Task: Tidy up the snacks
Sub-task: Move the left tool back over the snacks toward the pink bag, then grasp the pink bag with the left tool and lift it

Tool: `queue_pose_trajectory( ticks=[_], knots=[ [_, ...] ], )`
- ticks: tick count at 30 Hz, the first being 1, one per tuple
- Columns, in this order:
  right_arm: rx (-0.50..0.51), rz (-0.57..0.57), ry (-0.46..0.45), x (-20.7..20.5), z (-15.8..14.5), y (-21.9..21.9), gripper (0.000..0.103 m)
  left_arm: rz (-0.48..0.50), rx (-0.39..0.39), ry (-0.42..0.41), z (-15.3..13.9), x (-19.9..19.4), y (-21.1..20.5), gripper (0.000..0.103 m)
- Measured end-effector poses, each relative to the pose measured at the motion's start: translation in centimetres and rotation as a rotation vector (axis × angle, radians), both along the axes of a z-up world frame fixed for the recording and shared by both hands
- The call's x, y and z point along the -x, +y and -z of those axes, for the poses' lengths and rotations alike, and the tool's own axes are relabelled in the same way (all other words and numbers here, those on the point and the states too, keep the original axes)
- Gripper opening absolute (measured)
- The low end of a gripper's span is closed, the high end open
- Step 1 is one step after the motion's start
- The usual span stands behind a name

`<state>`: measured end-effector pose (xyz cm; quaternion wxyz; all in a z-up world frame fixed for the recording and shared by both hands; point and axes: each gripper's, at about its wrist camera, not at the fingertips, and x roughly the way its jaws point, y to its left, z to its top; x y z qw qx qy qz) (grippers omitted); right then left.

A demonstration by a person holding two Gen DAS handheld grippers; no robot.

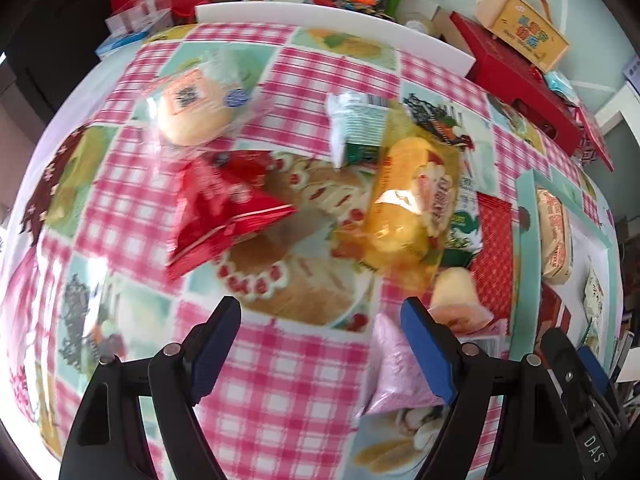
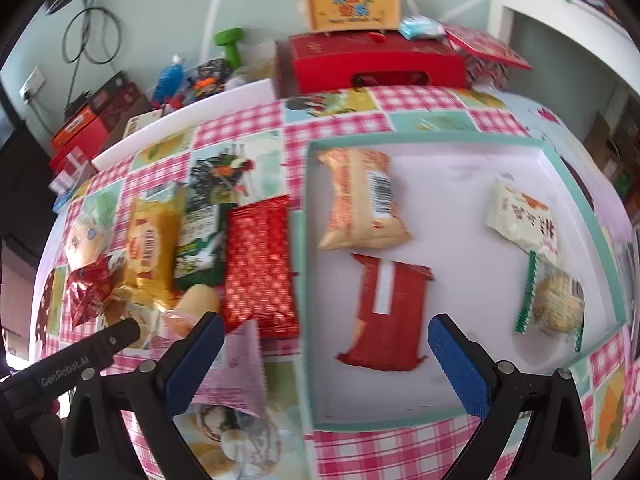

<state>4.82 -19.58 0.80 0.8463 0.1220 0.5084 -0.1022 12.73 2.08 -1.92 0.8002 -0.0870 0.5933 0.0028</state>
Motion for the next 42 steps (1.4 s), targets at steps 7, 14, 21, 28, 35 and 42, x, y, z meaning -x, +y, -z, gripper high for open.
queue_pose_trajectory(
  ticks=[7,14,21,28,35,42],
  knots=[
    [-0.020,0.049,0.006,0.6,-0.1,-2.0,0.103,0.047,-0.060,0.059,1.7,0.0,-1.4,0.083],
    [-0.044,0.067,0.016,0.9,0.1,-3.0,0.103,0.056,-0.102,0.067,1.5,2.2,-1.1,0.083],
    [-0.066,0.102,0.015,1.3,0.0,-4.0,0.103,0.137,-0.094,0.007,0.0,4.5,-3.1,0.083],
    [-0.083,0.143,0.008,1.8,-0.3,-5.4,0.103,0.218,0.006,-0.042,-2.1,4.9,-5.4,0.083],
    [-0.093,0.167,0.016,2.1,-0.1,-6.2,0.103,0.373,-0.002,-0.068,-2.2,5.9,-9.8,0.079],
    [-0.096,0.162,0.016,2.1,-0.1,-6.1,0.103,0.413,-0.030,-0.012,-0.2,6.2,-10.6,0.057]
  ],
)
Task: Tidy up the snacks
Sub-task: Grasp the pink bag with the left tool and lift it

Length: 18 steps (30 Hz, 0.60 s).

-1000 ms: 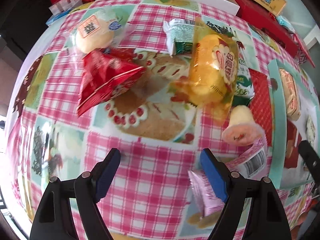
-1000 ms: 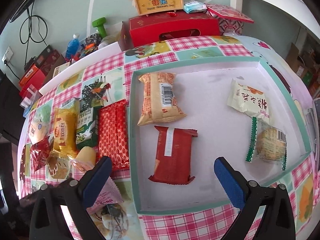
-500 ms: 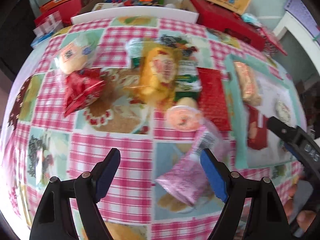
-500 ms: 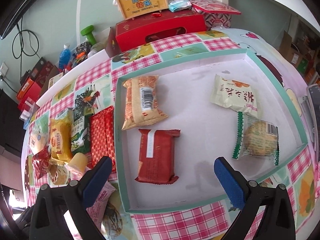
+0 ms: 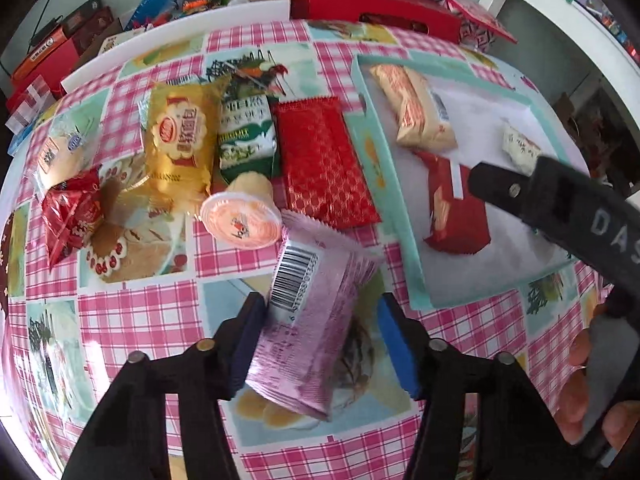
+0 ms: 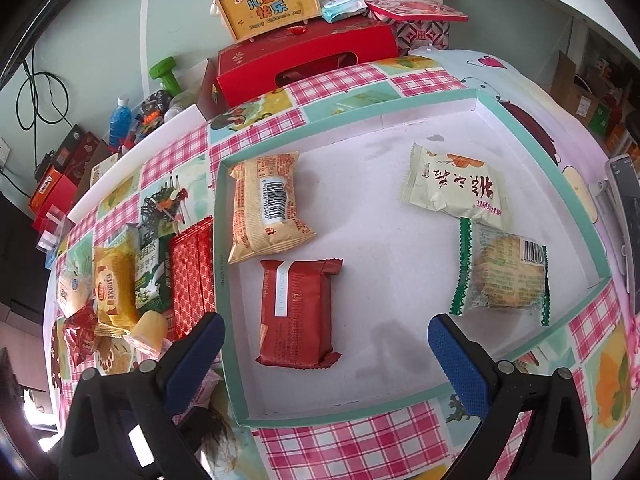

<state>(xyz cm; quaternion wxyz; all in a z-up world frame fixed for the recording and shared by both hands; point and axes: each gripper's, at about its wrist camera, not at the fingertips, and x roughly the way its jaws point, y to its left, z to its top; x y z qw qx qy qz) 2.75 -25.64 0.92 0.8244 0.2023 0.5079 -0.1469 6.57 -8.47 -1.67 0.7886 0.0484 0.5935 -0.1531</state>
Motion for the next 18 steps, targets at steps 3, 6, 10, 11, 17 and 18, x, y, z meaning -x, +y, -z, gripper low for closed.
queue_pose_trajectory(
  ticks=[3,6,10,11,17,18],
  knots=[
    [0.000,-0.001,0.001,0.0,0.0,0.1,0.103,0.000,-0.008,0.035,1.0,0.0,0.0,0.047],
    [-0.001,0.000,0.001,0.0,0.0,0.1,0.103,-0.002,-0.028,0.047,1.8,-0.1,-0.1,0.044],
    [-0.002,0.001,0.001,0.0,0.0,0.1,0.103,-0.008,-0.008,0.040,1.7,-0.3,-0.3,0.040],
    [-0.001,0.001,0.001,0.0,0.0,0.1,0.103,-0.010,-0.003,0.037,1.5,-0.3,-0.3,0.040],
    [-0.002,0.003,-0.001,0.0,0.1,0.0,0.103,-0.028,0.080,-0.022,-1.2,0.0,0.7,0.039],
    [-0.001,0.005,-0.001,0.1,0.1,0.0,0.103,-0.035,0.095,-0.033,-1.7,0.0,0.9,0.039]
  ],
)
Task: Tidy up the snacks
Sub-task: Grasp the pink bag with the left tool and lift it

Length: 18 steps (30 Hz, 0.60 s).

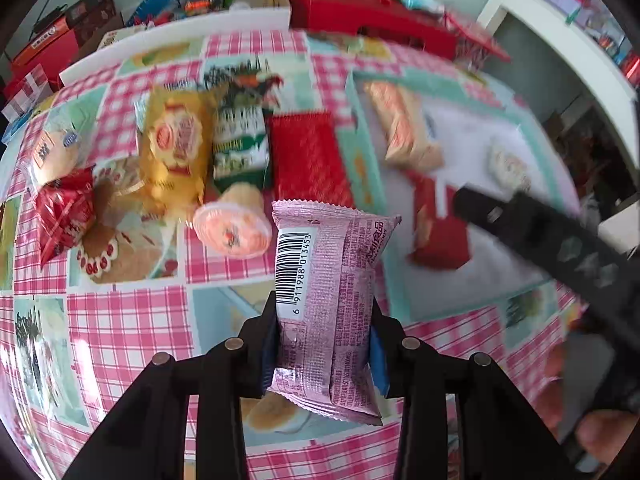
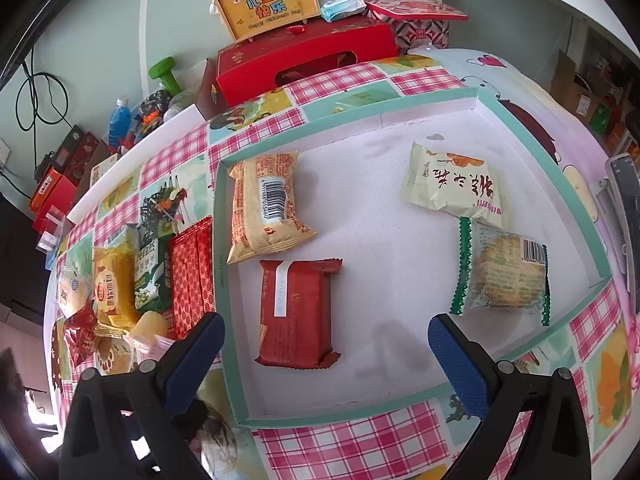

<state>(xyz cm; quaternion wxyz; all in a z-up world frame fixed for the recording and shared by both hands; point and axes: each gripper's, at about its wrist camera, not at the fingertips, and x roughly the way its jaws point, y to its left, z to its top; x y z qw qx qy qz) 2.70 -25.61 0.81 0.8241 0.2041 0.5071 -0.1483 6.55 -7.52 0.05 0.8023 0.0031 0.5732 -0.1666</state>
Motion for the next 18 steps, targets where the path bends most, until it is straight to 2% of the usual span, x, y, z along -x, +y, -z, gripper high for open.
queue_pose_trajectory(
  ticks=[6,10,18],
  knots=[
    [0.014,-0.012,-0.021,-0.2,-0.5,0.1,0.103,-0.100,0.039,-0.056,-2.2,-0.9,2.7,0.039],
    [0.032,-0.072,-0.060,-0.9,-1.1,1.9,0.103,-0.215,0.009,-0.089,-3.3,-1.4,5.5,0.039],
    [0.070,-0.247,-0.102,-2.4,-1.2,7.6,0.091,-0.399,-0.048,-0.060,-1.8,-2.8,10.5,0.039]
  ],
)
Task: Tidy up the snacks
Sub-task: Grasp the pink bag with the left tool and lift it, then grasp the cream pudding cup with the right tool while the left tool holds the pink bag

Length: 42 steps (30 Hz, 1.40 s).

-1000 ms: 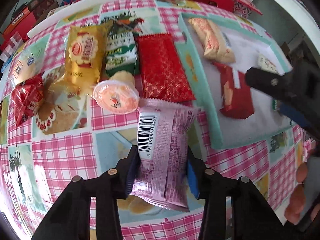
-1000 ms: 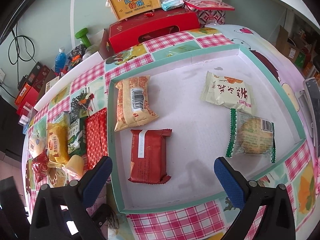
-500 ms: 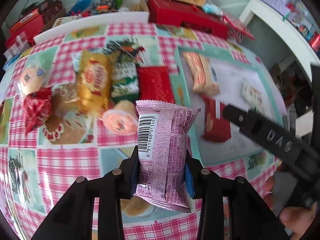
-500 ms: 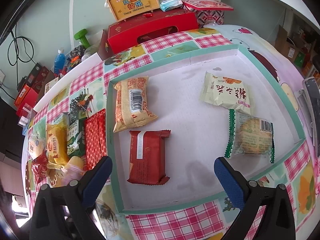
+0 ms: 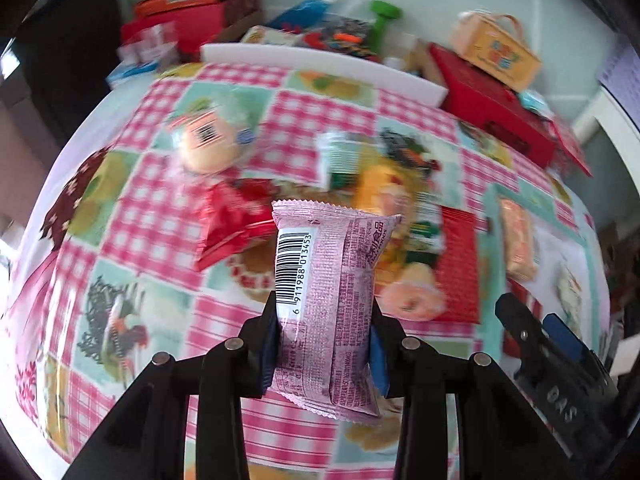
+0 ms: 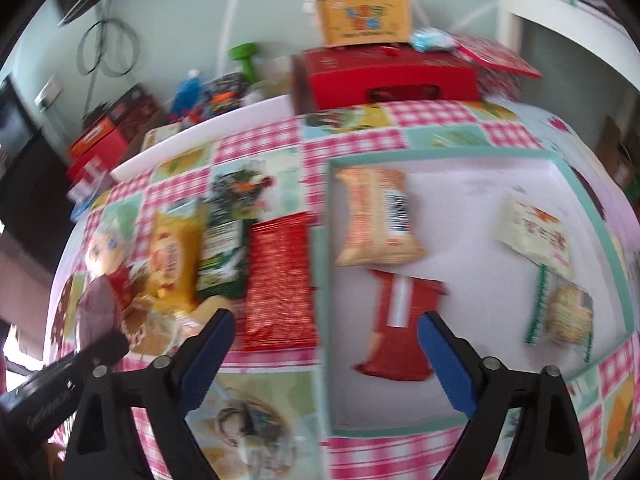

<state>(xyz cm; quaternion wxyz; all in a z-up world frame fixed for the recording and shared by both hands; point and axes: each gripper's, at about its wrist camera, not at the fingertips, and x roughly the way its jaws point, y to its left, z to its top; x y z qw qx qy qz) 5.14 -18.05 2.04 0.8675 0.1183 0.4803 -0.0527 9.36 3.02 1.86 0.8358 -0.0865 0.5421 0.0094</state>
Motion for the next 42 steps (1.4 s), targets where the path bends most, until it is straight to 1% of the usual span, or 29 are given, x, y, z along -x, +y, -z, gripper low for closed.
queue_pose_trajectory(
  ticks=[5,9,11,15,18,24,26,27,29,30,37,42],
  knots=[
    [0.009,-0.101,-0.008,-0.7,0.9,3.5,0.079,-0.027,0.017,0.032,1.0,-0.5,1.2,0.039],
    [0.020,-0.154,-0.010,-1.3,1.8,5.6,0.072,-0.033,0.024,0.046,1.2,-0.6,1.5,0.039],
    [0.026,-0.166,-0.008,-1.5,2.2,6.2,0.065,-0.037,0.024,0.047,1.3,-0.7,1.7,0.039],
    [0.038,-0.200,-0.008,-2.2,2.9,7.3,0.064,-0.044,0.040,0.046,1.3,-0.8,2.1,0.039],
    [0.047,-0.225,0.000,-2.5,3.5,8.3,0.061,-0.042,0.045,0.046,1.3,-0.9,2.2,0.039],
    [0.076,-0.241,0.015,-3.1,4.6,9.5,0.061,-0.037,0.049,0.052,1.4,-1.2,2.4,0.039],
    [0.087,-0.235,0.017,-3.2,4.7,9.5,0.056,-0.035,0.049,0.057,1.5,-1.3,2.4,0.039],
    [0.091,-0.233,0.016,-3.2,4.7,9.4,0.056,-0.033,0.049,0.059,1.6,-1.4,2.3,0.039],
    [0.086,-0.229,0.012,-3.2,4.7,9.3,0.051,-0.028,0.048,0.062,1.7,-1.5,2.2,0.039],
    [0.085,-0.226,0.013,-3.2,4.7,9.2,0.050,-0.025,0.047,0.063,1.7,-1.6,2.1,0.039],
    [0.071,-0.211,0.020,-2.9,4.4,8.7,0.049,-0.012,0.039,0.056,1.6,-1.6,1.6,0.039],
    [0.038,-0.195,0.020,-2.6,3.9,8.1,0.049,0.000,0.062,0.041,1.1,-1.4,1.4,0.039]
  ],
)
